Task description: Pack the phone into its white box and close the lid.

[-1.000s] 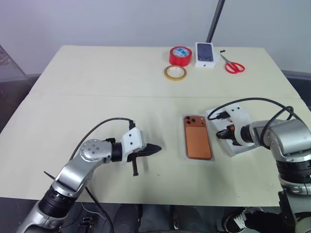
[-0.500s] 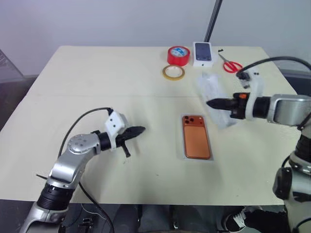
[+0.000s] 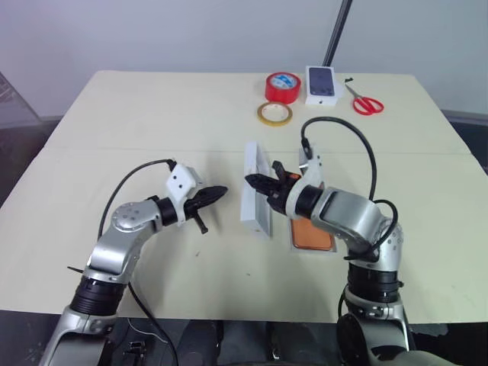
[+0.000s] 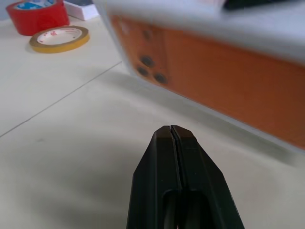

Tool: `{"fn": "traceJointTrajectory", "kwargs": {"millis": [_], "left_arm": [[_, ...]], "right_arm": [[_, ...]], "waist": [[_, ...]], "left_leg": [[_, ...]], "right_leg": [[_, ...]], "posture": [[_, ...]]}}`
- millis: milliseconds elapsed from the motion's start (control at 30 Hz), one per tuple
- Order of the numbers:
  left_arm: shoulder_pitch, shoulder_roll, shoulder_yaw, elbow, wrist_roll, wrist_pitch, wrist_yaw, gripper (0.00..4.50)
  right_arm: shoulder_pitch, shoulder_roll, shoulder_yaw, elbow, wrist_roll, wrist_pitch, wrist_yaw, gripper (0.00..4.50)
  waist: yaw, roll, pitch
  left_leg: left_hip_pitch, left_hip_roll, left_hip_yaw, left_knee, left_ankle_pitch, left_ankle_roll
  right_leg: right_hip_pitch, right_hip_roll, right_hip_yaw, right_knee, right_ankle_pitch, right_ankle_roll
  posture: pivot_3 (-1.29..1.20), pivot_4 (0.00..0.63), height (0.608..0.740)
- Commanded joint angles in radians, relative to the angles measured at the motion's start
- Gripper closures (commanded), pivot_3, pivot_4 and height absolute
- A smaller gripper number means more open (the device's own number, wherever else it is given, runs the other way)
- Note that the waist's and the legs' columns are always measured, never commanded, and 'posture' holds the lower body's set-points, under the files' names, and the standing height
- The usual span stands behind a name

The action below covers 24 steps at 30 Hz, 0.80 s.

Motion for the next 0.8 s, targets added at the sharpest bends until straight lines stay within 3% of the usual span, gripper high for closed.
{"fn": "traceJointTrajectory", "kwargs": {"millis": [33, 100, 200, 267, 400, 500, 733, 800], "left_arm": [[-0.042, -0.033, -0.031, -0.012, 0.017, -0.014, 0.005, 4.5], [-0.062, -0.062, -0.052, 0.008, 0.026, -0.012, 0.008, 4.5], [-0.114, -0.135, -0.107, 0.061, 0.047, -0.013, 0.013, 4.5], [-0.144, -0.182, -0.132, 0.083, 0.047, -0.006, 0.012, 4.5], [-0.176, -0.246, -0.171, 0.093, 0.047, 0.008, -0.002, 4.5], [-0.182, -0.277, -0.2, 0.097, 0.053, 0.016, -0.007, 4.5], [-0.19, -0.314, -0.166, 0.087, 0.033, 0.066, 0.039, 4.5], [-0.199, -0.3, -0.116, 0.077, 0.015, 0.111, 0.068, 4.5]], "right_arm": [[-0.023, -0.04, -0.045, -0.049, 0.025, 0.015, -0.01, 2.5], [-0.044, -0.135, -0.034, -0.032, 0.025, 0.082, 0.075, 1.42], [-0.115, -0.449, 0.015, 0.021, 0.025, 0.241, 0.286, 0.01], [-0.157, -0.625, 0.038, 0.062, 0.025, 0.292, 0.375, 0.01], [-0.196, -0.833, 0.047, 0.125, -0.074, 0.32, 0.516, 0.01], [-0.189, -0.941, 0.073, 0.112, -0.298, 0.34, 0.659, 0.88], [-0.139, -1.066, 0.24, -0.064, -0.771, 0.259, 1.021, 4.45], [-0.12, -1.086, 0.317, -0.116, -0.914, 0.211, 1.102, 4.45]], "waist": [[-0.003, 0.0, 0.0], [-0.006, 0.001, 0.0], [-0.001, 0.003, 0.001], [0.0, 0.003, 0.001], [-0.004, 0.003, 0.001], [-0.005, 0.004, 0.001], [0.0, 0.004, 0.001], [0.0, 0.004, 0.001]], "left_leg": [[0.0, 0.0, 0.0, 0.0, 0.0, 0.0], [0.0, 0.0, 0.0, -0.001, 0.0, 0.0], [0.0, 0.0, 0.001, -0.001, 0.0, 0.0], [0.0, -0.001, 0.002, 0.0, 0.0, 0.001], [0.0, 0.002, 0.001, -0.002, -0.001, 0.002], [0.001, 0.002, 0.002, -0.002, -0.001, 0.002], [0.001, 0.002, 0.002, -0.001, -0.001, 0.002], [0.0, 0.002, 0.001, -0.001, -0.001, 0.002]], "right_leg": [[0.0, 0.0, 0.0, 0.0, 0.0, 0.0], [0.0, 0.001, 0.0, 0.0, 0.0, 0.0], [0.0, 0.001, 0.0, 0.0, 0.0, 0.0], [0.0, 0.001, 0.0, -0.001, 0.0, 0.0], [0.001, 0.002, 0.0, -0.003, 0.0, 0.0], [0.0, 0.002, 0.002, -0.002, 0.0, 0.0], [0.0, 0.002, 0.002, -0.002, 0.0, 0.0], [0.0, 0.002, 0.002, -0.002, 0.0, 0.0]], "posture": [[0.0, 0.15, 0.717], [0.0, 0.15, 0.717], [0.0, 0.15, 0.717], [0.0, 0.15, 0.717], [0.0, 0.15, 0.717], [0.0, 0.15, 0.717], [0.0, 0.15, 0.717], [0.0, 0.15, 0.717]]}}
